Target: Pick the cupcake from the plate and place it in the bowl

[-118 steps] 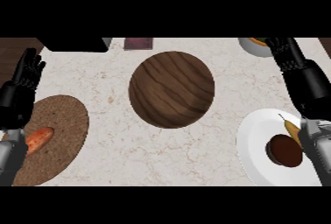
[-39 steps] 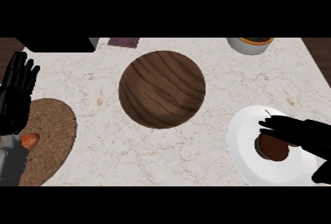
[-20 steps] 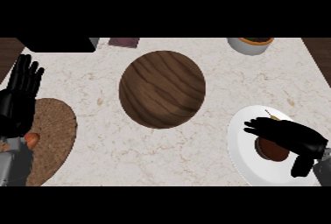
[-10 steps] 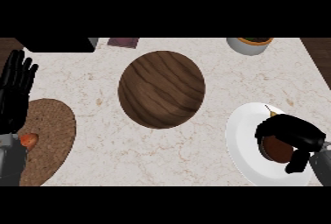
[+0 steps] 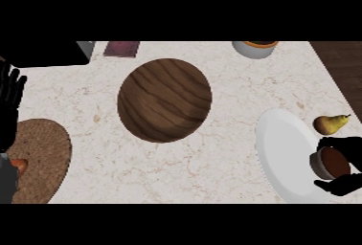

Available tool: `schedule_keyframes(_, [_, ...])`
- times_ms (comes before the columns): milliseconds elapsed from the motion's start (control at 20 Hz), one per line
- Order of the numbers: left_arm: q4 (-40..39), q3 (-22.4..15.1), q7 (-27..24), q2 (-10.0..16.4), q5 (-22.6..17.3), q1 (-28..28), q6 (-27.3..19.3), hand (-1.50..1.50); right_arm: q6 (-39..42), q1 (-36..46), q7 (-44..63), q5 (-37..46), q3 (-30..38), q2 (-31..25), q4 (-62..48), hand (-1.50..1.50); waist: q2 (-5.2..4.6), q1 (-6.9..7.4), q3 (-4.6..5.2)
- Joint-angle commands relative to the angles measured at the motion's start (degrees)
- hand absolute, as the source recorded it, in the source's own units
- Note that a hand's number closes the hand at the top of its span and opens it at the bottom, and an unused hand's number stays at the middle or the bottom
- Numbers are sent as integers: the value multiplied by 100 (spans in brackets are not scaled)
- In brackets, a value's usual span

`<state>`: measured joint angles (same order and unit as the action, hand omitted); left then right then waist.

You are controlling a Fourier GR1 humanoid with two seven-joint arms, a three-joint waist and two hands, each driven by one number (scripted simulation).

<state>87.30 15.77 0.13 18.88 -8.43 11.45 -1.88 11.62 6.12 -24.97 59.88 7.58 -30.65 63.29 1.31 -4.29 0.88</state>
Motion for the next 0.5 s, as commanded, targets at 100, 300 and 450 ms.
schedule_keyframes(100, [-42, -49, -79, -59, 64, -94, -2, 0, -226, -807, 2090, -75, 907, 396, 713, 150, -62, 36, -61])
schedule_keyframes(300, [-21, -18, 39, 30, -11, 52, 67, 0, -36, -1419, 2931, -27, 1062, 522, 2476, 150, -56, 92, -58])
schedule_keyframes(450, [-1, -41, -13, -16, -11, 36, 76, 0, 277, -1839, 3397, -190, 1230, 729, 3825, 150, -67, 151, -62])
